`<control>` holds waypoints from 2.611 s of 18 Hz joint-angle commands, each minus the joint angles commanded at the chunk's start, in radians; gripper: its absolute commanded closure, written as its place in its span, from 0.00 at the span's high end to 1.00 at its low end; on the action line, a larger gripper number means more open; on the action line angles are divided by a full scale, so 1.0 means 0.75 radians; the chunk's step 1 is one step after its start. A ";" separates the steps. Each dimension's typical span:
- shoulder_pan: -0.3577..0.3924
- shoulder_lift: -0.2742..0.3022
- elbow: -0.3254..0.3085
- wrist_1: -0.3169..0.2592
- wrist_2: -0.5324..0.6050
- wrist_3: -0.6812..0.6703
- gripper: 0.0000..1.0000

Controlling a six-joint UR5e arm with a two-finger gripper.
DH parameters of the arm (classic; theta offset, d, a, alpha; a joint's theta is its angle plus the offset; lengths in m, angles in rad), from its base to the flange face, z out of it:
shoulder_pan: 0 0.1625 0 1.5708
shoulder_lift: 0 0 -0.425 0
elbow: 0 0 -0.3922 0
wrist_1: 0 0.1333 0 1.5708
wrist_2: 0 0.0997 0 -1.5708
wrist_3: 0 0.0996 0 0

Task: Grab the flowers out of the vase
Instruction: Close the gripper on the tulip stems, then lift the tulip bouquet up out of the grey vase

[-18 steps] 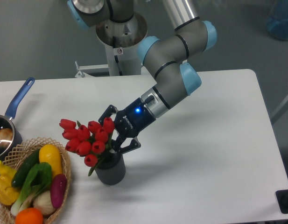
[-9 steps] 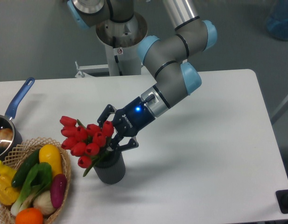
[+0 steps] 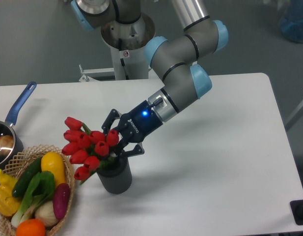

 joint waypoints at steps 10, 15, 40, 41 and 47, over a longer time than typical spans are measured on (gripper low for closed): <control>0.000 0.072 0.002 0.000 -0.066 -0.092 0.39; 0.012 0.116 0.004 0.002 -0.125 -0.135 0.39; 0.078 0.350 0.039 -0.002 -0.376 -0.382 0.38; 0.094 0.354 0.041 -0.002 -0.374 -0.407 0.37; 0.200 0.360 0.029 -0.006 -0.352 -0.454 0.21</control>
